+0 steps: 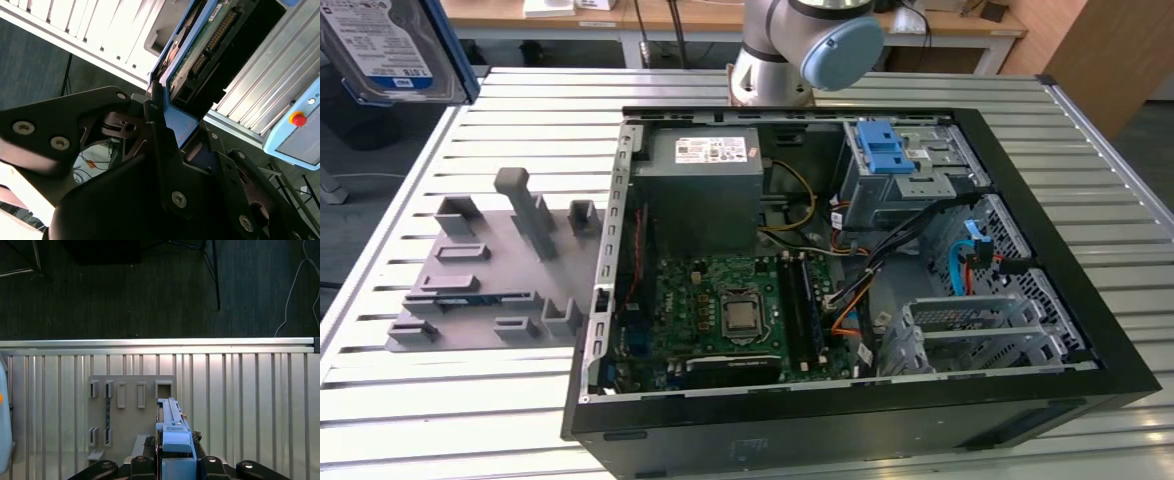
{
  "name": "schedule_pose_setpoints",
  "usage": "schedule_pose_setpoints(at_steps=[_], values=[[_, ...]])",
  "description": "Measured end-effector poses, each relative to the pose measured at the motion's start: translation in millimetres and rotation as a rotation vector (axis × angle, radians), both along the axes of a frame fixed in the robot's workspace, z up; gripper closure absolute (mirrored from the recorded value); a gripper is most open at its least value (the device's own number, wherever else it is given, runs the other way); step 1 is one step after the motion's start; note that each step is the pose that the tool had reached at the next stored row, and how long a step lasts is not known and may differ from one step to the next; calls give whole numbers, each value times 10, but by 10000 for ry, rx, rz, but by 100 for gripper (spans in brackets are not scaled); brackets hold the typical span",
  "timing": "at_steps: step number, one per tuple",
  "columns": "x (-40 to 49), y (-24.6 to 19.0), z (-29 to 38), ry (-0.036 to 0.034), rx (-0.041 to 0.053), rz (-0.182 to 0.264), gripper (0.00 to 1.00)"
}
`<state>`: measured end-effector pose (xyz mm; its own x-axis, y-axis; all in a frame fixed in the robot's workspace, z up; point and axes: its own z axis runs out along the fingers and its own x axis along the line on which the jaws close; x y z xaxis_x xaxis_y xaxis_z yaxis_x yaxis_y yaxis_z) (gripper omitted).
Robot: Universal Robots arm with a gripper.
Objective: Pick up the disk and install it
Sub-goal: 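Pick up the disk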
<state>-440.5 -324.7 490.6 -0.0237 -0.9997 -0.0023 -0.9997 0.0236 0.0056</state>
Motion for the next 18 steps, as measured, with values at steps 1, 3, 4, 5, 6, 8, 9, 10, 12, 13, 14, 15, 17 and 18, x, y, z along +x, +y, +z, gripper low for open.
schedule_pose_setpoints(at_steps=[1,3,4,5,6,8,9,10,12,13,14,15,17,18], values=[[0,0,9,1,-1,0,64],[0,0,11,0,0,0,64],[0,0,11,-1,0,0,64],[0,0,11,-1,0,0,64],[0,0,11,-1,0,0,64],[6,-10,11,-1,-1,0,64],[12,-25,12,2,-3,0,64],[16,-44,12,1,-3,0,64],[25,-87,11,0,-3,0,64],[34,-108,11,-1,-3,0,64],[48,-128,11,-1,-3,0,64],[69,-143,11,-1,-2,0,64],[128,-166,11,0,-3,0,64],[159,-177,11,0,-2,0,64]])
